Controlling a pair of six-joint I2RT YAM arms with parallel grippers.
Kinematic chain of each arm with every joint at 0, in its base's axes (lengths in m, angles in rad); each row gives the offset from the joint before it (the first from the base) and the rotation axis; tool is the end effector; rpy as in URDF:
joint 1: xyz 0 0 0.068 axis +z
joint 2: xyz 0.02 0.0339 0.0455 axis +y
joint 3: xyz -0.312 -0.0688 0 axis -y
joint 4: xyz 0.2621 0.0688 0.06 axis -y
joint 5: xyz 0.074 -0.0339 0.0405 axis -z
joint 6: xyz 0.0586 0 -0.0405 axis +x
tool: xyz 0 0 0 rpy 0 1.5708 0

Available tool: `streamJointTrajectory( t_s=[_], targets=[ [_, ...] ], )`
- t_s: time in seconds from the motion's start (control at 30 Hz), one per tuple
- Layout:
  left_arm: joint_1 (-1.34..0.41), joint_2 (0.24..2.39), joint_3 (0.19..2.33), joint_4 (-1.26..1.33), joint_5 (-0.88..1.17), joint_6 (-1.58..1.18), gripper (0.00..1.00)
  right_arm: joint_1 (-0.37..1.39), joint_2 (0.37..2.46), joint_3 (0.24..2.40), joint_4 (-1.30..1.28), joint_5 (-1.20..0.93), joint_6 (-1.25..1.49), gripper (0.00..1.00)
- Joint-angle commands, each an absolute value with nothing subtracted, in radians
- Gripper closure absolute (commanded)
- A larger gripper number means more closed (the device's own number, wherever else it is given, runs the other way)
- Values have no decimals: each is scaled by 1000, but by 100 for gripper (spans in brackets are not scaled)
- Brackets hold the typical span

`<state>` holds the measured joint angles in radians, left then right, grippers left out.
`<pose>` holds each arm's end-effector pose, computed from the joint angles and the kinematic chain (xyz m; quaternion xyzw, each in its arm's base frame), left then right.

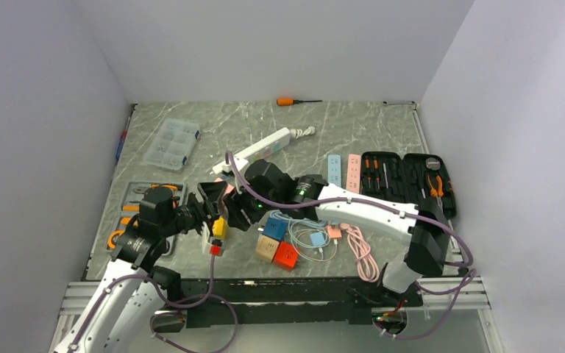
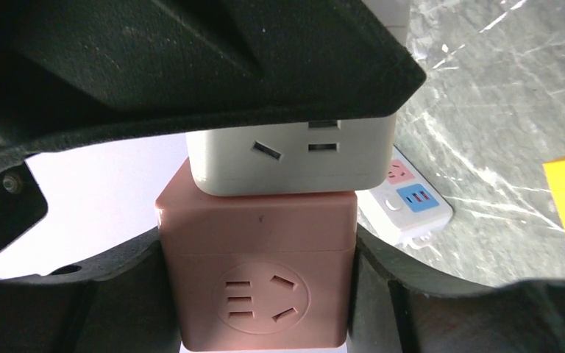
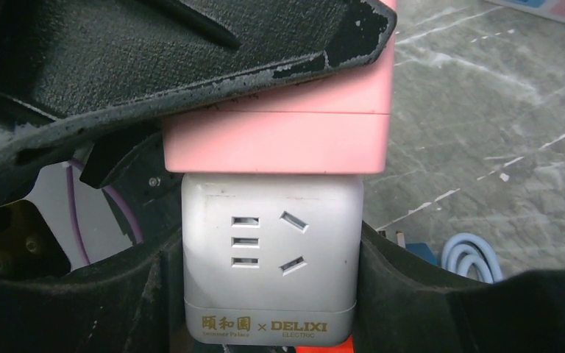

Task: Pull the plug off the socket
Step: Remove the plug from the socket, then place the plug at the center of the board.

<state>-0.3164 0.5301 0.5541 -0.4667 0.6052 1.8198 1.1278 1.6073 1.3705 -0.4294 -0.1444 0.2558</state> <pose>0.1054 -0.0696 0.2852 0.7837 0.2491 0.1645 0.5448 0.1656 0.3686 0.3406 -0.4074 0.7999 0.3280 0.2943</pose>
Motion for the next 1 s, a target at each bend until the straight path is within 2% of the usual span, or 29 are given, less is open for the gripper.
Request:
streamJointTrajectory(
  t_s=[0.0, 0.4, 0.63, 0.77, 0.97],
  targets=[
    [-281, 607, 581, -372, 352, 1870, 100, 1144, 1463, 1334, -521, -187, 261, 100],
    [-279, 718, 539, -282, 240, 1950, 100, 1079, 1315, 1223, -585, -201, 284, 100],
    [-284, 793, 548, -234, 217, 1933, 100, 1010, 1321, 1207, -604, -125, 301, 100],
    [-331, 858, 645, -372, 203, 1811, 100, 880, 1394, 1184, -536, -80, 331, 100],
    [-463, 1093, 942, -613, 182, 1378, 100, 821, 1632, 1274, -460, 84, 351, 100]
  ],
)
